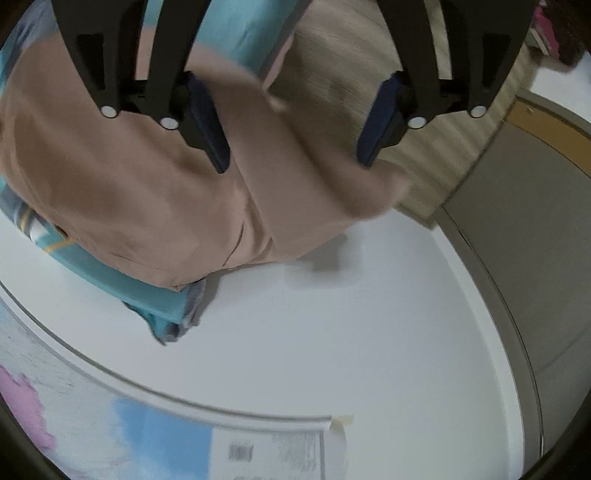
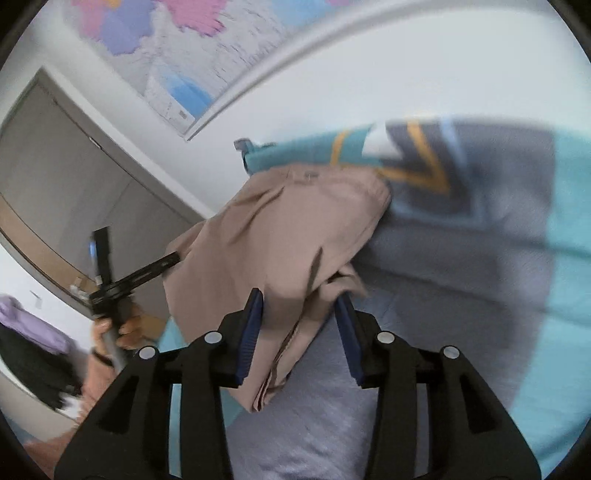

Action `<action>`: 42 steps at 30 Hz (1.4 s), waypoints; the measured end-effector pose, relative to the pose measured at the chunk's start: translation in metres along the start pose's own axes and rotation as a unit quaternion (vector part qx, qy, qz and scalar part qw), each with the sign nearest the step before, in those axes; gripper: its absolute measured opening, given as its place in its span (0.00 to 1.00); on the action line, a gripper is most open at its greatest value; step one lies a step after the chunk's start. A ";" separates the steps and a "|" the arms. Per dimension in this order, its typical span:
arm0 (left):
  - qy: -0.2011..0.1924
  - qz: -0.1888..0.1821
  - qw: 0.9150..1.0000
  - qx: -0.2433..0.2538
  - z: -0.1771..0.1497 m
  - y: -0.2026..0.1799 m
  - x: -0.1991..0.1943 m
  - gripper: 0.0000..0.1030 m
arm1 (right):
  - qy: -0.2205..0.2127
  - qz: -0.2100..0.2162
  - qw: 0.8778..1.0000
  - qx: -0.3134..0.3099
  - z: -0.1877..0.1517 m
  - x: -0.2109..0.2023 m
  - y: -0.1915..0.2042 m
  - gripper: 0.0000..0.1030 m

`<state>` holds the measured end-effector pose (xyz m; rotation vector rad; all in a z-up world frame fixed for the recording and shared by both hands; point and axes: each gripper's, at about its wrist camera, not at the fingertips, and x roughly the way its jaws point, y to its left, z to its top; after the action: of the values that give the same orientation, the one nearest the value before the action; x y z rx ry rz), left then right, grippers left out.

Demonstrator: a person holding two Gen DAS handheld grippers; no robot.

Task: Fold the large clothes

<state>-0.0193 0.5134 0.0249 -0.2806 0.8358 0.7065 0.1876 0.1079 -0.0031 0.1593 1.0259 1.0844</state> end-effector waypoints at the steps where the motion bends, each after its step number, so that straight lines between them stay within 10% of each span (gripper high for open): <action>1: -0.013 0.001 1.000 0.008 -0.002 0.001 -0.007 0.75 | -0.015 -0.016 1.000 -0.013 0.000 -0.007 0.006 0.40; 7: -0.053 -0.044 0.996 0.059 -0.017 -0.029 -0.046 0.75 | -0.052 -0.014 0.993 -0.100 0.006 -0.019 0.048 0.41; 19: -0.004 -0.093 0.988 0.119 -0.059 -0.130 -0.036 0.76 | 0.044 -0.038 0.993 -0.107 -0.014 0.044 0.034 0.38; 28: -0.059 -0.066 0.993 0.079 -0.062 -0.142 -0.080 0.93 | -0.020 -0.061 0.981 -0.182 -0.025 0.008 0.067 0.56; 33: -0.076 -0.056 0.994 0.056 -0.067 -0.148 -0.100 0.93 | -0.038 -0.081 0.975 -0.203 -0.040 -0.002 0.074 0.82; 42: -0.115 -0.042 0.992 0.034 -0.080 -0.148 -0.121 0.93 | -0.061 -0.093 0.968 -0.225 -0.060 -0.018 0.081 0.94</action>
<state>-0.0221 0.3090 0.0581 -0.1681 0.6234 0.6179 0.0880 0.1131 0.0204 -0.2315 0.6495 1.0927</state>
